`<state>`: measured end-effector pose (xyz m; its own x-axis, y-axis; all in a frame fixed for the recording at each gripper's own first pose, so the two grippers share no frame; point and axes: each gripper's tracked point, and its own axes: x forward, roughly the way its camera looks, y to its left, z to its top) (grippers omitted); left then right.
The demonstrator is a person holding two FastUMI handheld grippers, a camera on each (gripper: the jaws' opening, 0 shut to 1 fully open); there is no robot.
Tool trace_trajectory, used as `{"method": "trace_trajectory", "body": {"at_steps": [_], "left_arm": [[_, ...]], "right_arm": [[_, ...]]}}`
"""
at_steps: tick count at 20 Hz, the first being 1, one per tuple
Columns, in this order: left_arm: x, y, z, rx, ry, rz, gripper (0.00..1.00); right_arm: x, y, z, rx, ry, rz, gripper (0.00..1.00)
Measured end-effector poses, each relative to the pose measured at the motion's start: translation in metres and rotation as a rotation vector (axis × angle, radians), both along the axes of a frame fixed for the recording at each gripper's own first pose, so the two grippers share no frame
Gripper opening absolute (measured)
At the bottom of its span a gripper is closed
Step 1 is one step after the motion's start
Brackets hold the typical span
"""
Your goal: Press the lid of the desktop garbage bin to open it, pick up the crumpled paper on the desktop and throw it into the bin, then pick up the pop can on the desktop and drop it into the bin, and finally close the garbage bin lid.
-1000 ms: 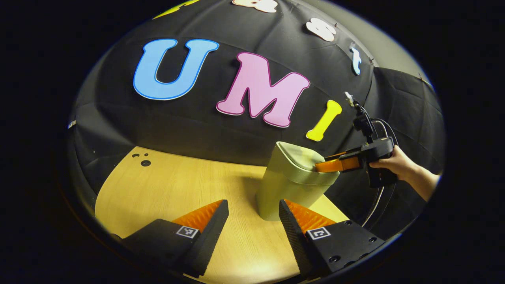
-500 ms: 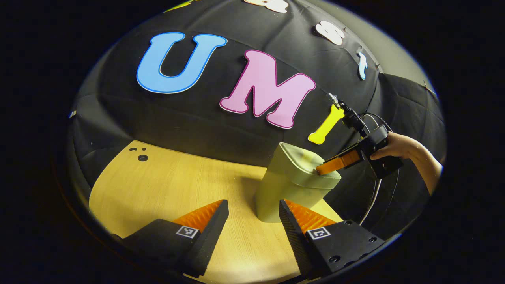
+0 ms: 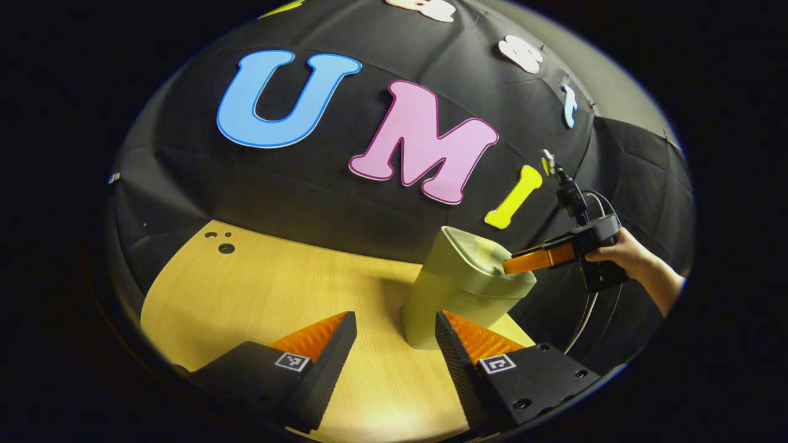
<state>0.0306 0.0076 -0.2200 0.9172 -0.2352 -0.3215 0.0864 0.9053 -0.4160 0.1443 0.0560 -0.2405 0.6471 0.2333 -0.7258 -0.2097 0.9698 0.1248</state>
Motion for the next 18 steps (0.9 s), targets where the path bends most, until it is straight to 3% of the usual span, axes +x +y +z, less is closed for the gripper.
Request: {"method": "trace_trajectory", "body": {"at_steps": [9,18], "left_arm": [[0.0,-0.013,0.008,0.047,0.0,-0.016,0.85],[-0.001,-0.034,0.013,0.079,0.0,-0.037,0.84]], "right_arm": [[-0.057,0.027,0.022,0.072,-0.189,0.022,0.99],[-0.113,0.057,0.025,0.183,-0.243,0.058,0.98]]}}
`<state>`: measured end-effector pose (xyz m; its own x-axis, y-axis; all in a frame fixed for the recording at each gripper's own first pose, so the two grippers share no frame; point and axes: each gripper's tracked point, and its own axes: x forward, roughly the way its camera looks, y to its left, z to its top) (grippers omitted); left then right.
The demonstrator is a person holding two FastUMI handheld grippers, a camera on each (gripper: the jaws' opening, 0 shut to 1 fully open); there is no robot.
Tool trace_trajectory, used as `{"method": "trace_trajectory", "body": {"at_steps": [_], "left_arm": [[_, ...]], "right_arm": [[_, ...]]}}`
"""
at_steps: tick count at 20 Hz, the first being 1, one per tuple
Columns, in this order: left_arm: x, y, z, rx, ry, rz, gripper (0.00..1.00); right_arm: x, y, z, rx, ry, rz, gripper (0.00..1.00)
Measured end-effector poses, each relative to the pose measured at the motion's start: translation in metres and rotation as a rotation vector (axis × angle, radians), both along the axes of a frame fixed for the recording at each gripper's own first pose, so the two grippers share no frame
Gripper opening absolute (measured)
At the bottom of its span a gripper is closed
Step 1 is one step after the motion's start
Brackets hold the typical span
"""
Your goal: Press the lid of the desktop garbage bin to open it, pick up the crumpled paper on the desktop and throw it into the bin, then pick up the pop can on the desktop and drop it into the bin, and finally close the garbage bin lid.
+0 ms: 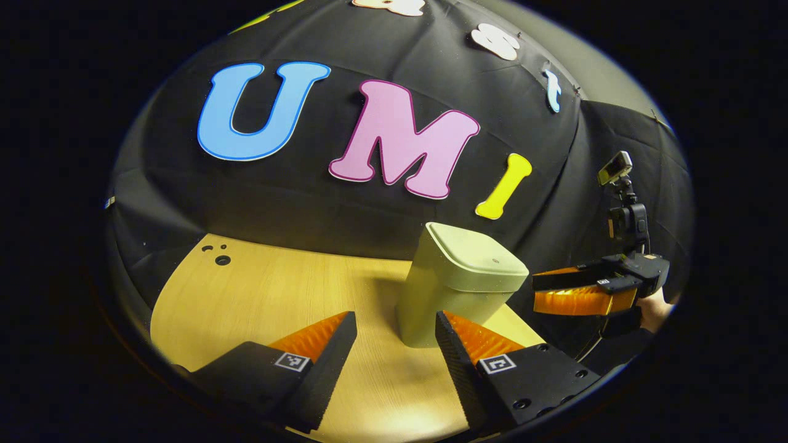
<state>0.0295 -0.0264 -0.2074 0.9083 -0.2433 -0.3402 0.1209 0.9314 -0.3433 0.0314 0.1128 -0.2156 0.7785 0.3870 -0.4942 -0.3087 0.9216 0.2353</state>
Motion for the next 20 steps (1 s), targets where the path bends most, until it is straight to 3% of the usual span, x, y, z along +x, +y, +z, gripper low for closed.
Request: {"method": "trace_trajectory", "body": {"at_steps": [7,20], "left_arm": [[-0.01,-0.014,-0.012,0.022,0.024,-0.01,0.86],[-0.015,-0.025,-0.02,0.065,0.049,-0.011,0.94]], "right_arm": [[-0.024,0.002,-0.01,0.06,-0.008,-0.026,0.99],[-0.039,-0.005,-0.028,0.065,0.023,-0.031,0.99]]}}
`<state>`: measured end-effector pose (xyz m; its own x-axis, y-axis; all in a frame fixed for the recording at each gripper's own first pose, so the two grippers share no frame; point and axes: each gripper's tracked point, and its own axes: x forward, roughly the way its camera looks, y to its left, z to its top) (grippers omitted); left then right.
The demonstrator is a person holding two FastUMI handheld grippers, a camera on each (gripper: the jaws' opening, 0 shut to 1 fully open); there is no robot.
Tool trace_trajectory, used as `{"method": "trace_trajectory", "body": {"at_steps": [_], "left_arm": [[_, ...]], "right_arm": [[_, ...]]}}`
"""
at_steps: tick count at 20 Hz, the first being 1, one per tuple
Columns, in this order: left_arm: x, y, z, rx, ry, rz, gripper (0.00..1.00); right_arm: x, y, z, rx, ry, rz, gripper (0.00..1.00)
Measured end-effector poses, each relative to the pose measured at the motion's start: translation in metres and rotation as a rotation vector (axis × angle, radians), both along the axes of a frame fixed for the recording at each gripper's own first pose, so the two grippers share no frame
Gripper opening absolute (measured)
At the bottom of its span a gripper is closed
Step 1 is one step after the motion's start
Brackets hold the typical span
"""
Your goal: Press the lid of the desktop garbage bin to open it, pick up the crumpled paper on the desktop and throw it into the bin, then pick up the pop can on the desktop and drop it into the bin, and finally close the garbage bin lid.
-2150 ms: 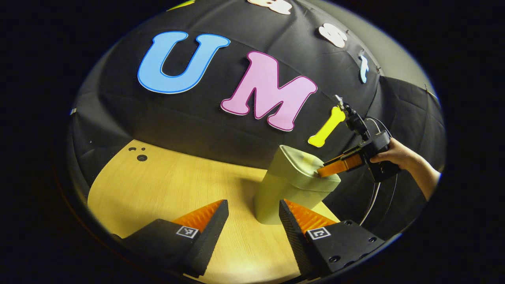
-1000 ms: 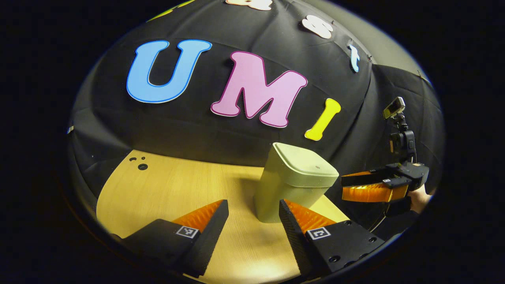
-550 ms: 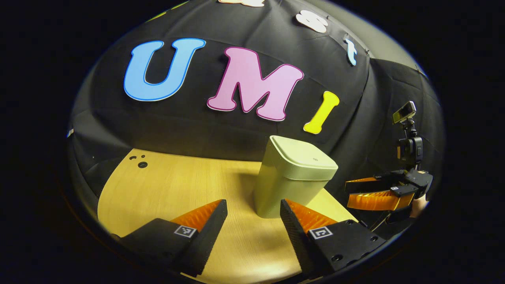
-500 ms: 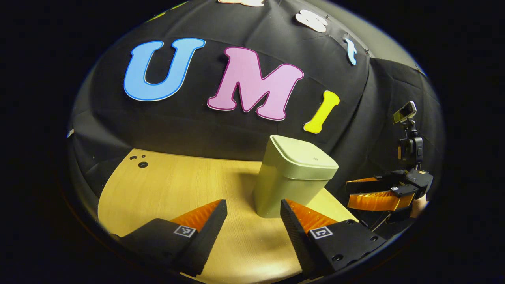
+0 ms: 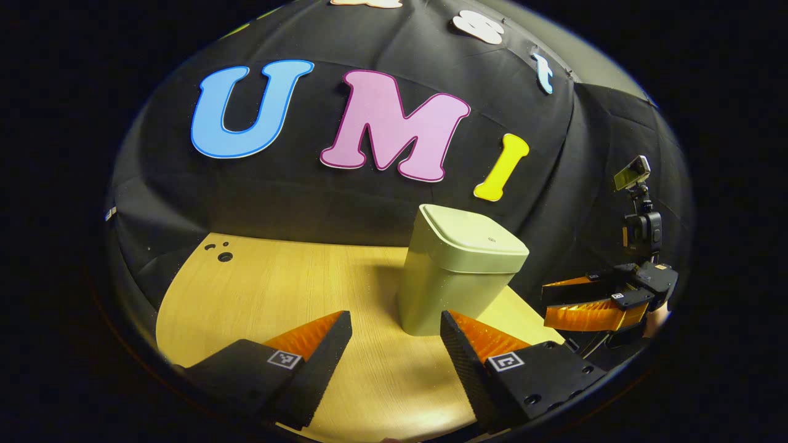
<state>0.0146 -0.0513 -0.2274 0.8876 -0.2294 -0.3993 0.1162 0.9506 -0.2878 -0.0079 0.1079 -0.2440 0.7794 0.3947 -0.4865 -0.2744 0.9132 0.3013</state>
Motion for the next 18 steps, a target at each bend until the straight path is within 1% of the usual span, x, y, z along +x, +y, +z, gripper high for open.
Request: {"method": "trace_trajectory", "body": {"at_steps": [7,18], "left_arm": [[-0.002,-0.0018,-0.0006,0.016,0.006,-0.006,0.94],[-0.0051,-0.0003,-0.0039,0.028,0.013,-0.025,0.94]], "right_arm": [[-0.0022,0.0,-0.0023,0.011,0.004,-0.008,0.98],[-0.0076,0.0033,-0.0017,-0.009,0.005,-0.021,0.98]]}}
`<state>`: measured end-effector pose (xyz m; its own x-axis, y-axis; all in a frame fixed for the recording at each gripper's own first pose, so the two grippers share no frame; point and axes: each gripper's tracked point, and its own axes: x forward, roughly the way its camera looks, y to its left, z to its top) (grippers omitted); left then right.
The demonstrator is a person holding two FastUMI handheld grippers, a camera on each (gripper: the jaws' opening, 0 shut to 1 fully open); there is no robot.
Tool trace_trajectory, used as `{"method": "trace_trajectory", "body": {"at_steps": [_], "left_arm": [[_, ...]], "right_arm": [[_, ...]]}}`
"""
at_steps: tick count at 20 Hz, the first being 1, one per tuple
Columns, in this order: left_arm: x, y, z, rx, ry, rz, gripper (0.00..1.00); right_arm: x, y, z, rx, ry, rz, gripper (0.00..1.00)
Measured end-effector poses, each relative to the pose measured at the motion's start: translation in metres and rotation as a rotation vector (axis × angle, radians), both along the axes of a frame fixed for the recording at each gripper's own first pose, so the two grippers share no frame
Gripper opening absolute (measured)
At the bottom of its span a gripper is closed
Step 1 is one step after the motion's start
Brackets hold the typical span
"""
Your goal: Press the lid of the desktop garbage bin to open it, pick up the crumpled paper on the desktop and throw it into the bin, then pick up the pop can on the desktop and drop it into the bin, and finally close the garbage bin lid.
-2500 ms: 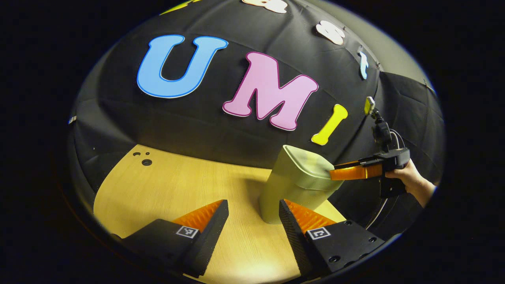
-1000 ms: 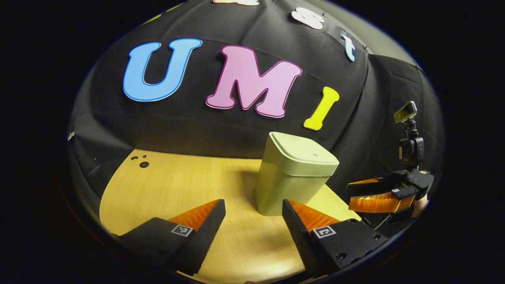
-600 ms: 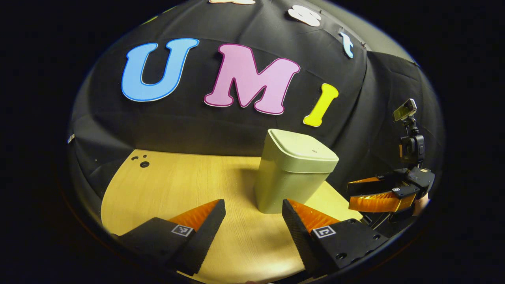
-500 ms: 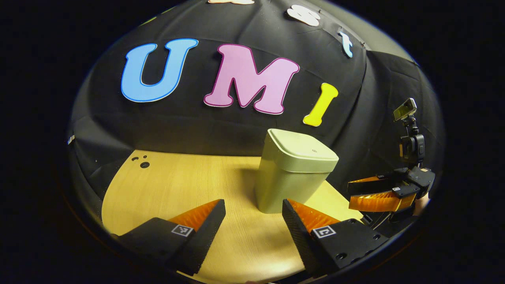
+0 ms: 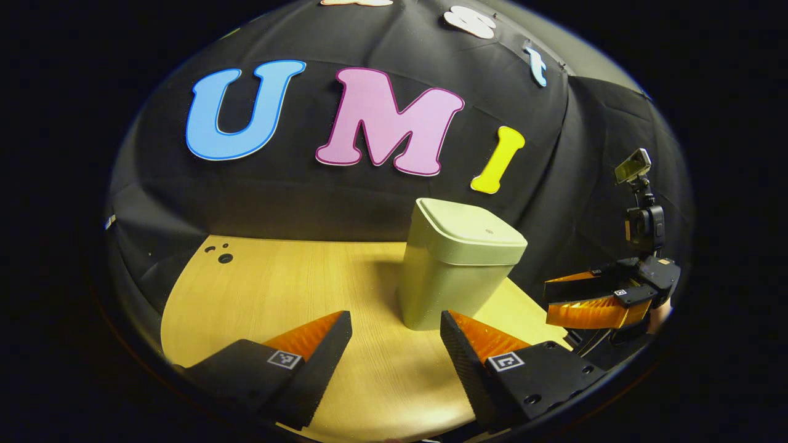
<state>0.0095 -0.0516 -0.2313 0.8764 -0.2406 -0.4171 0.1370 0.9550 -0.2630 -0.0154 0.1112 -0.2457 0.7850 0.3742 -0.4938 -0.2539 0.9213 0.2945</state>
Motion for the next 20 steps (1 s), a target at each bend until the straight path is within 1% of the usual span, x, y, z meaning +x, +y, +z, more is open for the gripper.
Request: {"method": "trace_trajectory", "body": {"at_steps": [7,16,20], "left_arm": [[0.001,0.009,0.004,0.015,-0.018,-0.027,0.94],[0.004,0.017,-0.004,-0.013,-0.022,-0.084,0.94],[0.004,0.026,-0.007,-0.02,-0.019,-0.085,0.94]], "right_arm": [[0.002,0.01,0.006,-0.008,-0.005,-0.02,0.98],[0.007,0.022,0.009,-0.026,0.005,-0.08,0.99],[0.011,0.029,0.01,-0.03,0.002,-0.089,0.99]]}}
